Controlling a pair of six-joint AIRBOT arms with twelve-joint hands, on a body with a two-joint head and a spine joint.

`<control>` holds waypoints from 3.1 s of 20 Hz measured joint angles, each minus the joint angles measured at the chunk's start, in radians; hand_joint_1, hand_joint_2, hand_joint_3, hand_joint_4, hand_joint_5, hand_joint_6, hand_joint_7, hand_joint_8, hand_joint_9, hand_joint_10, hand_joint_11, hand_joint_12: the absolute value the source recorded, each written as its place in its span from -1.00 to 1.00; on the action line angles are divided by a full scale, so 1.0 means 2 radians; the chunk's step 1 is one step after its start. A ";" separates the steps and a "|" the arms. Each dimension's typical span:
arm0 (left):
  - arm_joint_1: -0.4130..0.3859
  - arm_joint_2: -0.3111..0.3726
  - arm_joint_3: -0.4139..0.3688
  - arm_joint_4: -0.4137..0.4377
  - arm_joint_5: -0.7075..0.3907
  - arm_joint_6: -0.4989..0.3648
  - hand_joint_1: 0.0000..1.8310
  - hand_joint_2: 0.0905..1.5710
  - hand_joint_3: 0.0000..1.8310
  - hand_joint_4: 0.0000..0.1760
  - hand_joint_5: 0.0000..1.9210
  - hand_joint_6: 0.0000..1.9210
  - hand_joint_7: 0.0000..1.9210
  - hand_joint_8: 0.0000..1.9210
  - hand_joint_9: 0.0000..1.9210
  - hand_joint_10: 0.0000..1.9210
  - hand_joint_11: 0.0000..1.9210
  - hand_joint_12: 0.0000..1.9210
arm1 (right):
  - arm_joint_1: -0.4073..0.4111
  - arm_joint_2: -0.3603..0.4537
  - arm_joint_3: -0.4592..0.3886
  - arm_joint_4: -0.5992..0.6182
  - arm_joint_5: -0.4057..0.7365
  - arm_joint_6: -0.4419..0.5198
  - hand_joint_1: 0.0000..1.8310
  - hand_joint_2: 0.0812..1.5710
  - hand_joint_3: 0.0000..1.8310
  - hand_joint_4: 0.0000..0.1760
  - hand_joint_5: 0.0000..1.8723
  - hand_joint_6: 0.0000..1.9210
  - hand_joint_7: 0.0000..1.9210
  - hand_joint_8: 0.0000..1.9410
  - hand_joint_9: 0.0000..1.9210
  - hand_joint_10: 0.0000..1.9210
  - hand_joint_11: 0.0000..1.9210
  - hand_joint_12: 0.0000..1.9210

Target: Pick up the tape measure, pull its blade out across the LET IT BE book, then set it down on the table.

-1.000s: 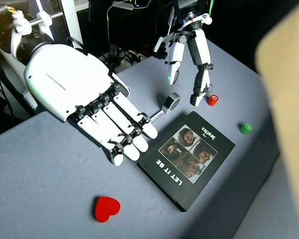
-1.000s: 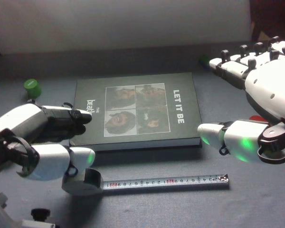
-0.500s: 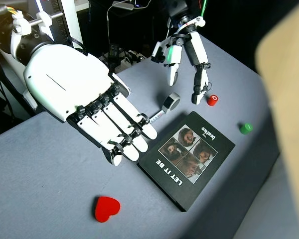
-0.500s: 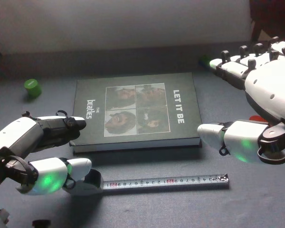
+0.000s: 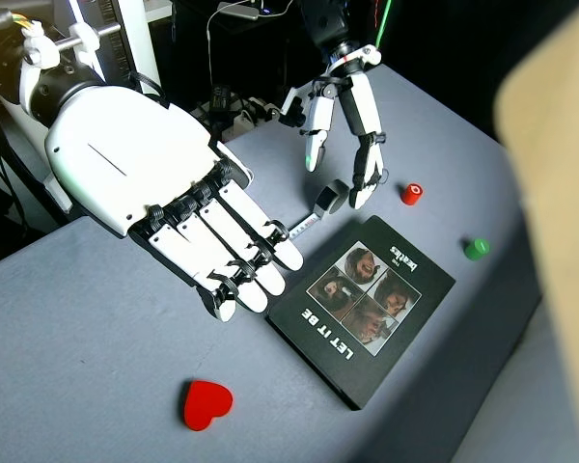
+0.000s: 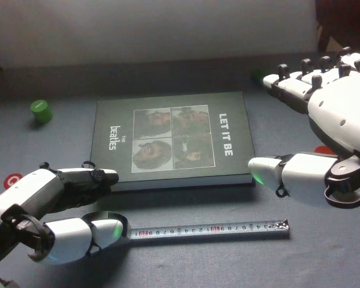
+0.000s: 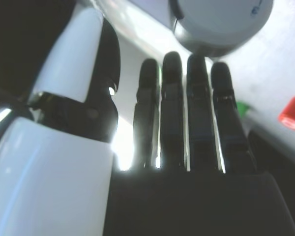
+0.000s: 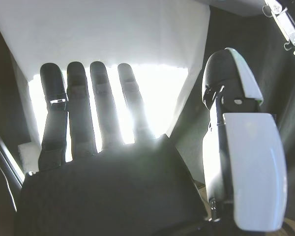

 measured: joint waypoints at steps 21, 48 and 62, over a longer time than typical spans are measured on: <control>0.013 -0.016 0.037 0.023 0.009 0.013 0.17 0.41 -1.00 -1.00 -0.49 -1.00 -0.45 -1.00 -0.53 -1.00 -0.90 -0.23 | 0.000 0.000 0.000 -0.002 -0.003 0.002 -0.78 0.41 -1.00 -0.53 -0.83 -0.99 -0.76 -1.00 -0.72 -0.99 -1.00 0.07; 0.031 -0.046 0.046 0.030 -0.019 0.084 0.16 0.42 -1.00 -1.00 -0.49 -1.00 -0.46 -1.00 -0.53 -1.00 -0.88 -0.22 | 0.000 0.000 0.000 -0.002 -0.007 0.002 -0.74 0.40 -1.00 -0.54 -0.81 -1.00 -0.74 -1.00 -0.70 -1.00 -0.98 0.07; 0.029 -0.056 0.046 0.014 -0.035 0.157 0.48 0.48 -1.00 -1.00 -0.13 0.04 -0.12 0.35 -0.24 0.55 -0.28 0.42 | 0.000 0.000 0.000 -0.002 -0.010 0.002 -0.72 0.40 -1.00 -0.56 -0.80 -1.00 -0.74 -1.00 -0.69 -1.00 -0.98 0.06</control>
